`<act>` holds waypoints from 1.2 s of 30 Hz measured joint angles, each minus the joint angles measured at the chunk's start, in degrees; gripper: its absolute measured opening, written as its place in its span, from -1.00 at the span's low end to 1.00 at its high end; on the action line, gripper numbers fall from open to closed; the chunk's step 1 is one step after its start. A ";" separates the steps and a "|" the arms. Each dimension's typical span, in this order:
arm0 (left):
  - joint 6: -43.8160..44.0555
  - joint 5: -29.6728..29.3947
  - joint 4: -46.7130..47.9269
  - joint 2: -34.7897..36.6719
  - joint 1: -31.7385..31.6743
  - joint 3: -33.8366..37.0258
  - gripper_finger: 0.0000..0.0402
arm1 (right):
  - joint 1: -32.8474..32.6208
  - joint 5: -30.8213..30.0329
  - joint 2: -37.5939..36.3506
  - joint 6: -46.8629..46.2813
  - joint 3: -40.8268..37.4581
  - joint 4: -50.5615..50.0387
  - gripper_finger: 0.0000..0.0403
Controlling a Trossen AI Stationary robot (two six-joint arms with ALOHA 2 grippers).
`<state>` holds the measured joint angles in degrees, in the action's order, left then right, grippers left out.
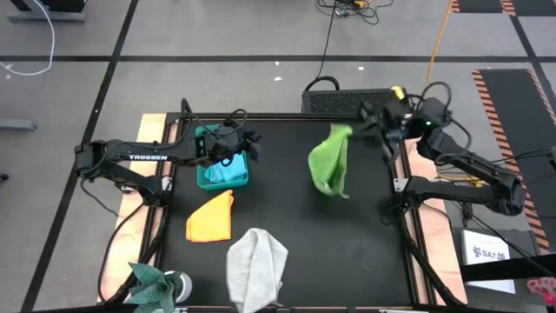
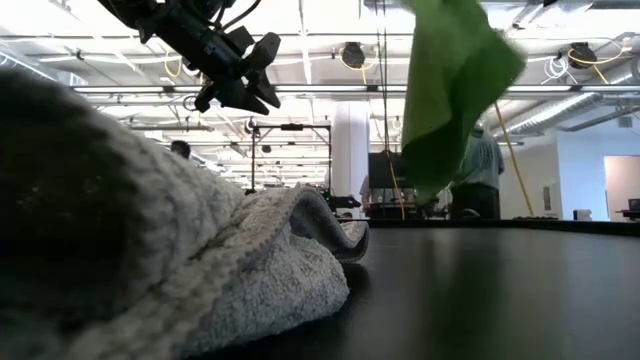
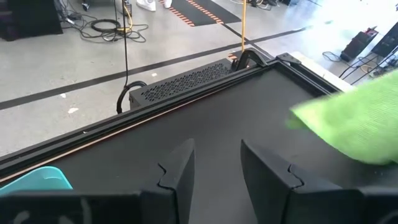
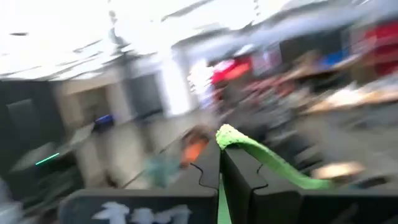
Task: Fold microfiber towels
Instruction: Fold the green microfiber towel
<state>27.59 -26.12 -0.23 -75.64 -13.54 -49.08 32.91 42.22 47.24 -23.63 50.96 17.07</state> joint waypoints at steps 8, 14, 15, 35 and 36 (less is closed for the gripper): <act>1.19 0.01 0.00 0.00 0.00 0.00 -0.35 | -0.80 4.36 5.37 -7.91 -0.02 1.85 -1.00; 1.21 0.02 -0.02 0.00 0.00 0.00 -0.35 | -3.51 22.04 10.61 -5.78 -0.09 9.15 -1.00; 1.21 0.02 0.00 0.00 0.00 0.00 -0.35 | -2.89 17.87 10.76 -4.98 -0.07 9.77 -1.00; 3.24 0.12 -4.72 0.00 0.00 0.00 -0.35 | -4.45 5.41 18.52 -13.60 -0.07 30.43 -1.00; 3.28 0.20 -6.28 0.00 0.00 0.00 -0.35 | -4.07 7.17 18.65 -14.88 -0.07 30.11 -1.00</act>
<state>30.87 -25.91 -6.52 -75.64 -13.54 -49.08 28.84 49.39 65.89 -38.52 50.89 47.18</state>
